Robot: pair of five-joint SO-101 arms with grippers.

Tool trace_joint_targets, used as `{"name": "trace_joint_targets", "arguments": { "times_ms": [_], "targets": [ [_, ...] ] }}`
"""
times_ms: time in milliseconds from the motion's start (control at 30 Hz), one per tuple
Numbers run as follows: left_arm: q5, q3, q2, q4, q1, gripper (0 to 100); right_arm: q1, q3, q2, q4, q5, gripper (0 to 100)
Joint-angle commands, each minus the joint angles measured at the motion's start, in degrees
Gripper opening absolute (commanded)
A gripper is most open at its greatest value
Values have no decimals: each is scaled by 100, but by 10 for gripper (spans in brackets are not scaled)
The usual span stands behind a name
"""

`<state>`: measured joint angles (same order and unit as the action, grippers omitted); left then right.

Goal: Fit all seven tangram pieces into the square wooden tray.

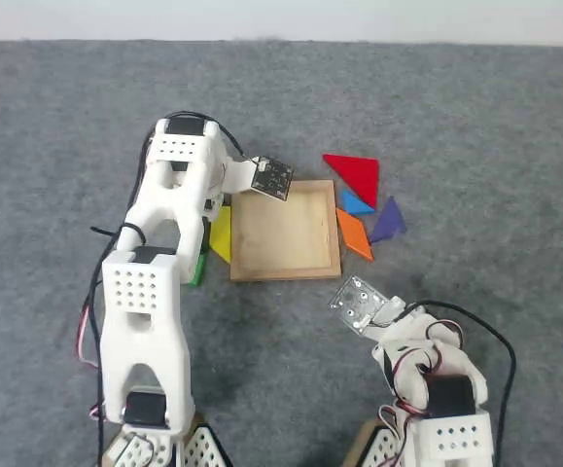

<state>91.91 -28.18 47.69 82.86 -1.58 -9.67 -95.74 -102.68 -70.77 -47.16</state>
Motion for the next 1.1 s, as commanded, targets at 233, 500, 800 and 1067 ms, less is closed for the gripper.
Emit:
{"name": "trace_joint_targets", "arguments": {
  "times_ms": [233, 500, 800, 1067],
  "targets": [
    [88, -655, -273, 1301, 273, 337, -31, -79, -101, -66, -70, 6],
    [88, -646, -273, 1644, 246, 270, -22, -79, -101, -66, -70, 6],
    [79, -426, -334, 1767, 44, 273, -40, -79, -101, -66, -70, 6],
    [-132, 971, -1626, 1758, -316, 273, -48, -79, -110, -31, -70, 6]
  ]
}}
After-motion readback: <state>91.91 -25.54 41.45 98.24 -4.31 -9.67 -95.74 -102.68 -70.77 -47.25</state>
